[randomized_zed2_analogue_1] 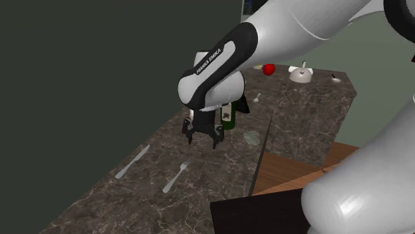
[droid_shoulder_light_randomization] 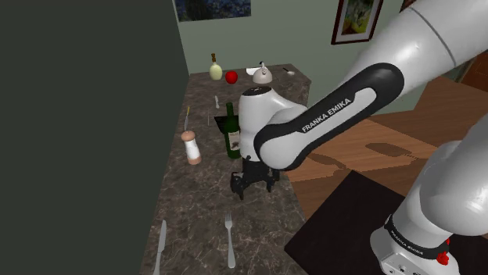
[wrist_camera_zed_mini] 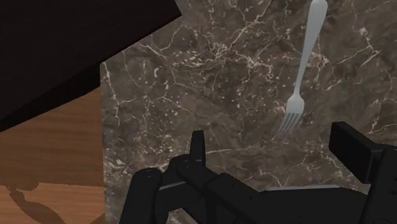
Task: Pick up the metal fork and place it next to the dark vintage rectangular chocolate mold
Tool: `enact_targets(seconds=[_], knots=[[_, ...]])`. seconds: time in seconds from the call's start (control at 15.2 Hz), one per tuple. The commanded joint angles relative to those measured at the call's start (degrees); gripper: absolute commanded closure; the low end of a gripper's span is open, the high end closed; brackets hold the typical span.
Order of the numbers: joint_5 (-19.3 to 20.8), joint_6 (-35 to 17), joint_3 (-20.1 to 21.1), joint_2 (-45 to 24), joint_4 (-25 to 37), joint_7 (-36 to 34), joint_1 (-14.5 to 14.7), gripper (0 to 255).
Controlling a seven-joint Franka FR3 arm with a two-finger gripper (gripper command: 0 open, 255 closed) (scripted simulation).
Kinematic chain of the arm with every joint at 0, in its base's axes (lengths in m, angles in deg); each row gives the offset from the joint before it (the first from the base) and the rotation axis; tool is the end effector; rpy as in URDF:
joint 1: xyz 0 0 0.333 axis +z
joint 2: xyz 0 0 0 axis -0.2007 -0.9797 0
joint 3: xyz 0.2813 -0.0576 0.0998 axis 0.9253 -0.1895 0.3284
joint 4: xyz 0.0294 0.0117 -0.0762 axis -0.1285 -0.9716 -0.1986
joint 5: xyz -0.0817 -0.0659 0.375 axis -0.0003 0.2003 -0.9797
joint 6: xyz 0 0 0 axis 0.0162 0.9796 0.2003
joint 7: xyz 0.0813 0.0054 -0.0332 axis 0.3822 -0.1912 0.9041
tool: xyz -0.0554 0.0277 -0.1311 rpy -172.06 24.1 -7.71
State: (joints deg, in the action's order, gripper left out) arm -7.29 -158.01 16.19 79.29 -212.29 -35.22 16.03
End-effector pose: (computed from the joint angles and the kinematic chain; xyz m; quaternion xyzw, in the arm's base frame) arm 0.3799 0.2489 0.2837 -0.9782 0.2020 0.0311 0.0376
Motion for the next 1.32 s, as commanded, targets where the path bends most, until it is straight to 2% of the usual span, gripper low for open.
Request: enact_targets(seconds=[0.0, 0.33, 0.66, 0.73, 1.25], knots=[[2.1, -2.9, 1.5, -4.9, 1.4, -4.0, -0.1, 0], [10.6, -8.1, 2.2, -18.3, 7.2, -15.4, 1.8, 0], [17.8, -10.8, -1.2, -30.8, 14.8, -25.0, 7.3, 0], [18.7, -11.1, -2.0, -33.2, 16.6, -26.4, 8.6, 0], [21.5, -15.7, -4.7, -38.8, 17.4, -28.5, 11.3, 0]])
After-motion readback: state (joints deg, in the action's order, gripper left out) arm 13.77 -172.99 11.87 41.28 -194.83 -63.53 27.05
